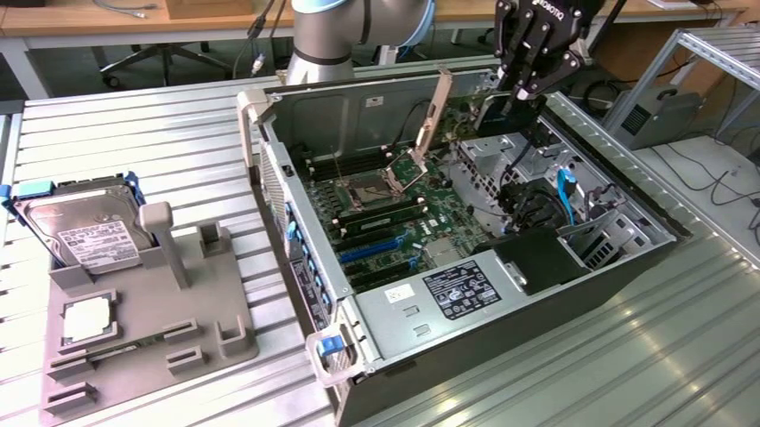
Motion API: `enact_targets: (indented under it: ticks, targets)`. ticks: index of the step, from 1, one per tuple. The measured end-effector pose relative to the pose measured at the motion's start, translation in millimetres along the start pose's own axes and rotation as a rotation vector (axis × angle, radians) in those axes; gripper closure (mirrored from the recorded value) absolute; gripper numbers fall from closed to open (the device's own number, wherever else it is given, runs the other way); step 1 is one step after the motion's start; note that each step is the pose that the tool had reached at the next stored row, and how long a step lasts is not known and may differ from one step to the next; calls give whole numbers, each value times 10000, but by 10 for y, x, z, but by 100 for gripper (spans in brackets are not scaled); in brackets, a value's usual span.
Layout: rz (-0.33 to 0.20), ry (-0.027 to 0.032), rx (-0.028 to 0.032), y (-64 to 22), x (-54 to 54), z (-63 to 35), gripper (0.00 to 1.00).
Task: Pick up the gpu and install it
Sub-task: 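Insert the gpu into the slot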
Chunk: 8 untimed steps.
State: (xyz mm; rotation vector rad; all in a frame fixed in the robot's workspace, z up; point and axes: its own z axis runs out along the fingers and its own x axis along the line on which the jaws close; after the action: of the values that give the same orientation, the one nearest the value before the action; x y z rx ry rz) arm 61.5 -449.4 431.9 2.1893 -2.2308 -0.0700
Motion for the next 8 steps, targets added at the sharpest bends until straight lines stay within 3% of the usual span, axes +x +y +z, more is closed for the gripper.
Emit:
enact_targets:
  ticks: [8]
  targets:
    - [1,-2,0,1,0,1,73]
